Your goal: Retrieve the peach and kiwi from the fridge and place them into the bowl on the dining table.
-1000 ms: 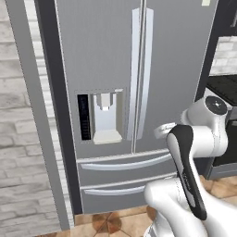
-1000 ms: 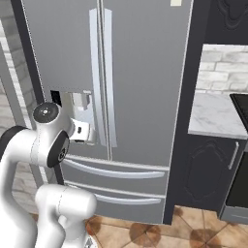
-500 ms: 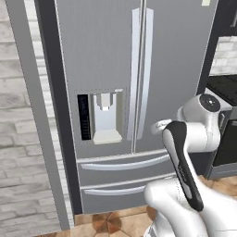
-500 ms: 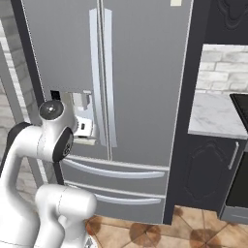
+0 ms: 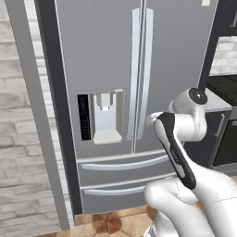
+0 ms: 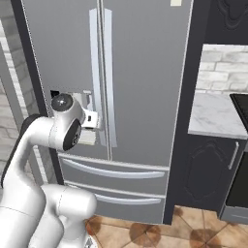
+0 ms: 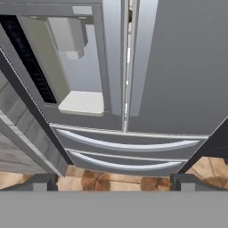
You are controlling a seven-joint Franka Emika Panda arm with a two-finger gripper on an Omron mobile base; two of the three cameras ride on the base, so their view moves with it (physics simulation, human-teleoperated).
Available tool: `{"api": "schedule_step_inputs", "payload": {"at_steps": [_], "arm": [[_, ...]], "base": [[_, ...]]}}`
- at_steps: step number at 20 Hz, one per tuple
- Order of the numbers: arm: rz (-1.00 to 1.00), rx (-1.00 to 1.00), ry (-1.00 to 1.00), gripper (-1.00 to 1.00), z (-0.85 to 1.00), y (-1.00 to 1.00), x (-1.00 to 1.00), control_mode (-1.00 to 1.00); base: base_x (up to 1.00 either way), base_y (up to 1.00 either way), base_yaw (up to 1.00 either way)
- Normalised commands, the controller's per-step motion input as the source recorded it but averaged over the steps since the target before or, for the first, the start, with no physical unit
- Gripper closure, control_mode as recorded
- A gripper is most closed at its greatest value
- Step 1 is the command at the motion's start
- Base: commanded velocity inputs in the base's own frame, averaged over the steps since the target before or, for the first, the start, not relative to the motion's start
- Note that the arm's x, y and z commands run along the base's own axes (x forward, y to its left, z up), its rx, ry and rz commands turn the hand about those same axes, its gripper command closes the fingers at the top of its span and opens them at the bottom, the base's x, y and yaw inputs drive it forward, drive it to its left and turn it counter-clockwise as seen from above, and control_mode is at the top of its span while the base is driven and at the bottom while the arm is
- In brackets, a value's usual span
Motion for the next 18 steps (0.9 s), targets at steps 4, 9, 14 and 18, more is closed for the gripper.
{"api": "schedule_step_inputs", "payload": {"at_steps": [4, 9, 14, 18], "arm": [[0.0, 0.0, 0.0, -1.0, 0.02, 0.0, 0.43, -1.0], [0.0, 0.0, 0.0, -1.0, 0.05, 0.04, 0.41, -1.0], [0.0, 0.0, -0.08, -1.0, 0.0, 0.16, 0.49, -1.0], [0.0, 0.0, -0.12, -1.0, 0.0, 0.12, 0.49, -1.0]], "base": [[0.0, 0.0, 0.0], [0.0, 0.0, 0.0], [0.0, 0.0, 0.0], [0.0, 0.0, 0.0]]}}
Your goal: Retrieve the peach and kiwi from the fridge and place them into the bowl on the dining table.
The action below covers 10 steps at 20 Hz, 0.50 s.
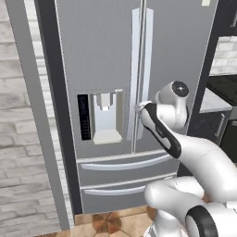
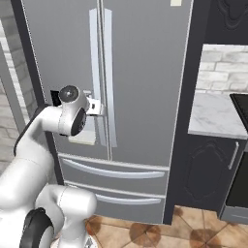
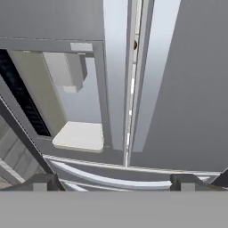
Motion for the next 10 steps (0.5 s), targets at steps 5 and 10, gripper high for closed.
{"api": "schedule_step_inputs", "payload": {"at_steps": [5, 10], "arm": [[0.0, 0.0, -0.06, -1.0, 0.0, 0.0, 0.57, -1.0], [-0.01, 0.0, 0.0, -1.0, 0.12, 0.02, 0.48, -1.0]], "base": [[0.0, 0.0, 0.0], [0.0, 0.0, 0.0]]}}
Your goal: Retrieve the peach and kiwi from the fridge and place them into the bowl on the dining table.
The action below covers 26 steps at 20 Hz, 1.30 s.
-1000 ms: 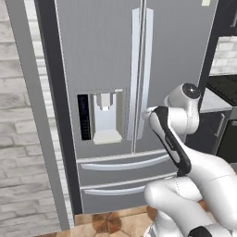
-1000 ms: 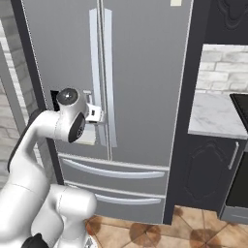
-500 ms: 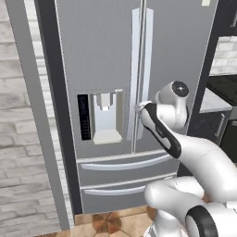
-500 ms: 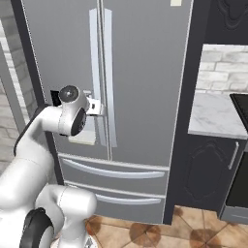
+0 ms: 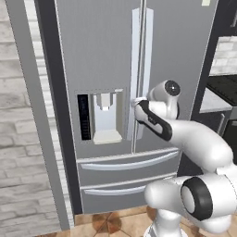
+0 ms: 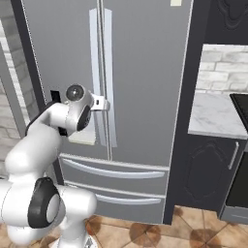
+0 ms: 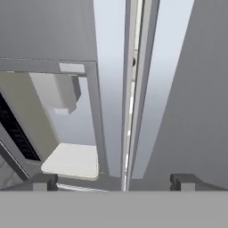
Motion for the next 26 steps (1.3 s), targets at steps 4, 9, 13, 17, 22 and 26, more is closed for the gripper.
{"api": "schedule_step_inputs", "payload": {"at_steps": [4, 9, 13, 17, 22, 26], "arm": [[-0.04, 0.0, 0.01, -1.0, 0.27, 0.07, 0.39, -1.0], [-0.06, 0.0, 0.02, -1.0, 0.14, 0.08, 0.34, -1.0], [-0.03, 0.0, 0.0, -1.0, 0.0, 0.13, 0.34, -1.0], [0.0, 0.0, 0.0, -1.0, 0.0, 0.14, 0.34, -1.0], [0.0, 0.0, 0.0, -1.0, 0.0, 0.11, 0.35, -1.0], [0.0, 0.0, -0.02, -1.0, -0.01, 0.01, 0.42, -1.0]], "base": [[0.0, 0.0, 0.0], [0.0, 0.0, 0.0], [0.0, 0.0, 0.0], [0.0, 0.0, 0.0], [0.0, 0.0, 0.0], [0.0, 0.0, 0.0]]}}
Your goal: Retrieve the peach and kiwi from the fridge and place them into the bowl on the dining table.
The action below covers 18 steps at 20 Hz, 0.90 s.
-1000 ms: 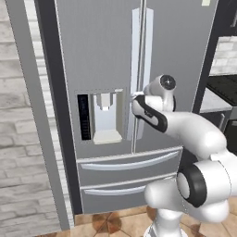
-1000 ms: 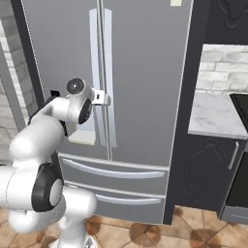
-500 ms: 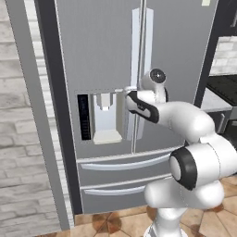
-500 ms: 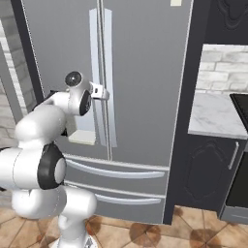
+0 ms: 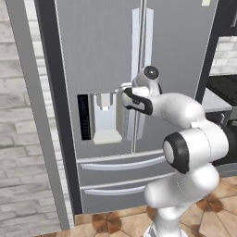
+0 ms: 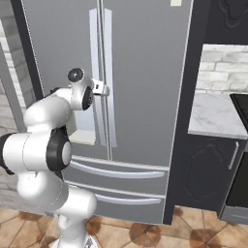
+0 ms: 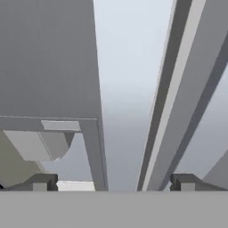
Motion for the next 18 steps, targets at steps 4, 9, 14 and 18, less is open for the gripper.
{"api": "schedule_step_inputs", "payload": {"at_steps": [4, 9, 14, 18], "arm": [[0.0, 0.0, -0.07, -1.0, -0.05, 0.0, 0.41, -1.0], [0.0, 0.0, -0.1, -1.0, -0.08, 0.0, 0.36, -1.0], [0.0, 0.0, -0.11, -1.0, -0.14, 0.0, 0.34, -1.0], [0.0, 0.0, -0.03, -1.0, -0.21, 0.0, 0.5, -1.0]], "base": [[0.0, 0.0, 0.0], [0.0, 0.0, 0.0], [0.0, 0.0, 0.0], [0.0, 0.0, 0.0]]}}
